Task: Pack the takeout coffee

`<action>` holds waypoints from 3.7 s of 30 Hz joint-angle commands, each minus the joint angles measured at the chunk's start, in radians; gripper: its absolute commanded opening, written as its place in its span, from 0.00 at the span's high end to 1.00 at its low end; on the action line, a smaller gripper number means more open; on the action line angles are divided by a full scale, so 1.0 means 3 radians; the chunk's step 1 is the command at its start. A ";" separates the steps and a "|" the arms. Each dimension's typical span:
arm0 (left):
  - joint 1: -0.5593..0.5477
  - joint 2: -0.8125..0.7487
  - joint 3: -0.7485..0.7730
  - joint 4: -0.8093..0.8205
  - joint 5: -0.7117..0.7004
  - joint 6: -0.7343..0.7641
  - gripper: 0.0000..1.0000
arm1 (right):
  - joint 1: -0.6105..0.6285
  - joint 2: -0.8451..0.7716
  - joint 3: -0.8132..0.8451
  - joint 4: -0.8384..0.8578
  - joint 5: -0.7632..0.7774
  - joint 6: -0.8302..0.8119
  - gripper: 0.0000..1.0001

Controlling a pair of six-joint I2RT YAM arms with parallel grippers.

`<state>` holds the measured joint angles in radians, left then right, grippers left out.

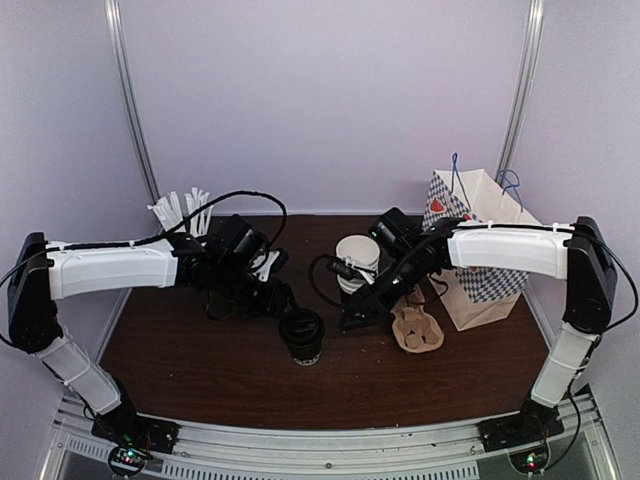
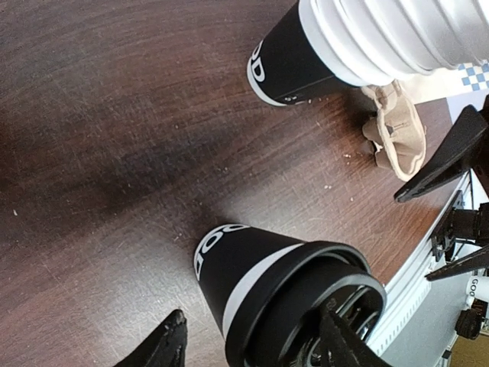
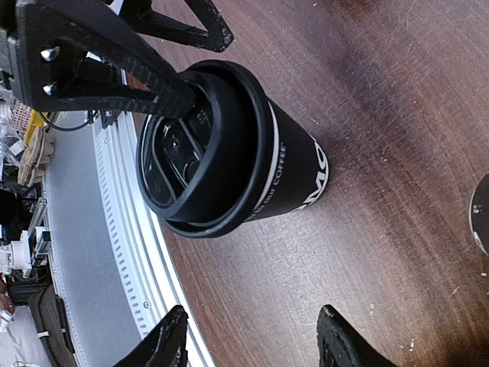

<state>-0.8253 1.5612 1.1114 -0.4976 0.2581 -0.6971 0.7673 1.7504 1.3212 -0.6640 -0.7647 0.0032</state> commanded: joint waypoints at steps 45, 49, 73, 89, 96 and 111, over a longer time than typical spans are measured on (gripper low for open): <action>0.0056 0.0285 -0.0785 0.0363 0.0269 -0.0303 0.60 | -0.0040 0.1076 0.0193 0.0247 -0.0188 0.1056 0.59; 0.0056 0.0181 -0.0837 0.0365 0.0243 -0.0312 0.60 | 0.0046 0.1139 0.0265 0.0077 -0.0013 0.0962 0.60; 0.0061 -0.0676 -0.0716 0.0397 -0.0002 -0.0551 0.46 | 0.0152 0.0498 0.0789 -0.0462 0.0029 0.0035 0.47; 0.0170 -0.0616 -0.1102 0.1020 0.0353 -0.0873 0.49 | 0.0357 0.0629 0.1481 -0.1004 0.0759 -0.0595 0.31; 0.0224 -0.0524 -0.1220 0.1152 0.0417 -0.0932 0.52 | 0.0547 0.0878 0.1747 -0.1177 0.1174 -0.0739 0.26; 0.0246 -0.0438 -0.1145 0.1182 0.0518 -0.0821 0.54 | 0.0623 0.0869 0.1783 -0.1279 0.0889 -0.0841 0.19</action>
<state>-0.7589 1.4010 0.7467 -0.1219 0.4110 -0.9775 0.9535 2.0521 1.8530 -1.0058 -0.4423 -0.2413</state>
